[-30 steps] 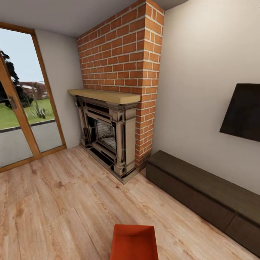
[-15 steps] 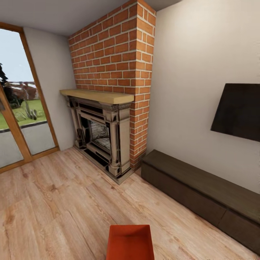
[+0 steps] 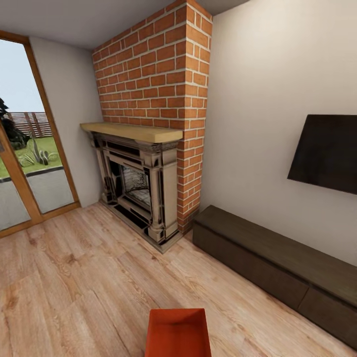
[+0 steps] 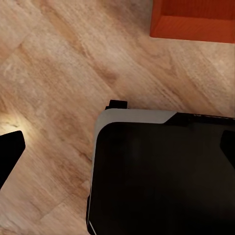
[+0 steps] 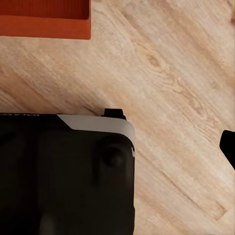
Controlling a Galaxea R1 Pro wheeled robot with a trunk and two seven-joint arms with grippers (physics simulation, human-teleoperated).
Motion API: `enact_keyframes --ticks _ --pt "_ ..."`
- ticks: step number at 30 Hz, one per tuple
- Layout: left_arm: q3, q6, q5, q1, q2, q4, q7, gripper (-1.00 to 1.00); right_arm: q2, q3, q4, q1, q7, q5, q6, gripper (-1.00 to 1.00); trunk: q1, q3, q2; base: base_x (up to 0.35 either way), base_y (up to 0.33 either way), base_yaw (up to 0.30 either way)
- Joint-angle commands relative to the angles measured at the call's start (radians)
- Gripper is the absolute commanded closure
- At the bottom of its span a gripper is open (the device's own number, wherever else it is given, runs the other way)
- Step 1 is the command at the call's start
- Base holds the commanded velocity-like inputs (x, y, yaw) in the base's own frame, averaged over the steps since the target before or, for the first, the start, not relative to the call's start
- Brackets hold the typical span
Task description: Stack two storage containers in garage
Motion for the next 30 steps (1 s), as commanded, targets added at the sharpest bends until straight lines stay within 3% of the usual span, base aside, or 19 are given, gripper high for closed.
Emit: enact_keyframes --ticks 1,30 --pt "0.001 -0.004 0.007 -0.001 0.0 0.001 0.001 -1.0 0.001 0.009 0.003 -0.001 -0.001 -0.009 -0.005 -1.0 0.0 -0.002 -0.002 0.0 0.0 0.0" --pt "0.002 -0.004 0.007 -0.001 0.001 0.001 0.002 -1.0 0.001 0.009 0.003 -0.001 -0.001 -0.002 -0.005 -1.0 0.0 -0.012 -0.002 0.0 0.0 0.0"
